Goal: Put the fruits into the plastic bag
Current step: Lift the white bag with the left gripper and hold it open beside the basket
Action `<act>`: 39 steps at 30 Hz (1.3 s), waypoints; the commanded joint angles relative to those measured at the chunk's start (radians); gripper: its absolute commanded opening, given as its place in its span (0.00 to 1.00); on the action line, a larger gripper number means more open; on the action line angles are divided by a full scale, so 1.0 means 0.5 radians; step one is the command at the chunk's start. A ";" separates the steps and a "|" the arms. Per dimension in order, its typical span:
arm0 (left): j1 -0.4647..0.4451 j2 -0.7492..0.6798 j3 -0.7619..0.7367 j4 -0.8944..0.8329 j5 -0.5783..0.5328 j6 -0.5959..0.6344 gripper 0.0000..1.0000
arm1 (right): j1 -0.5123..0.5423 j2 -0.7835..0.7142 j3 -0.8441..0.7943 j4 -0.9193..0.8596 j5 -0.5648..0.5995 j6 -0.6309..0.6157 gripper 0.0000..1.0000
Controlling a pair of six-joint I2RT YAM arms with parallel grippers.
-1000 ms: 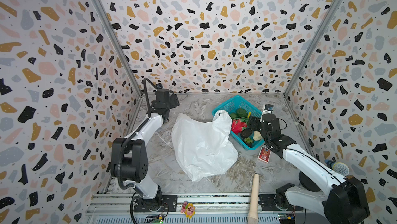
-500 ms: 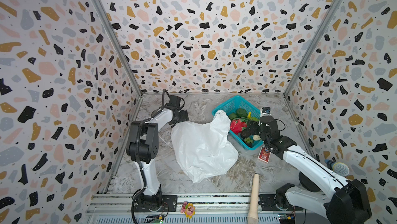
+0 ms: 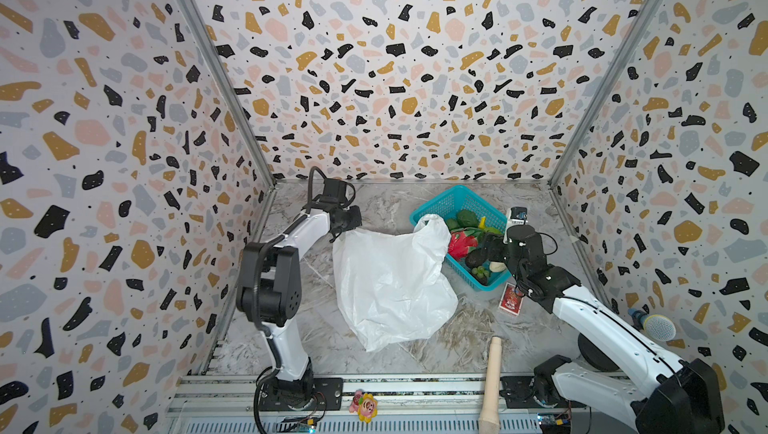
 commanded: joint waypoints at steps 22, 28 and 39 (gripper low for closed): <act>-0.345 -1.255 -0.464 0.909 0.971 0.300 0.00 | 0.048 -0.047 0.349 0.134 -0.817 -0.107 0.82; -0.354 -1.531 -0.687 0.818 0.508 0.091 0.00 | 0.141 0.081 0.352 0.108 -0.853 -0.080 0.82; -0.388 -2.074 -1.518 1.698 0.223 -0.269 0.00 | 0.158 0.310 0.460 -0.054 -0.476 0.095 0.84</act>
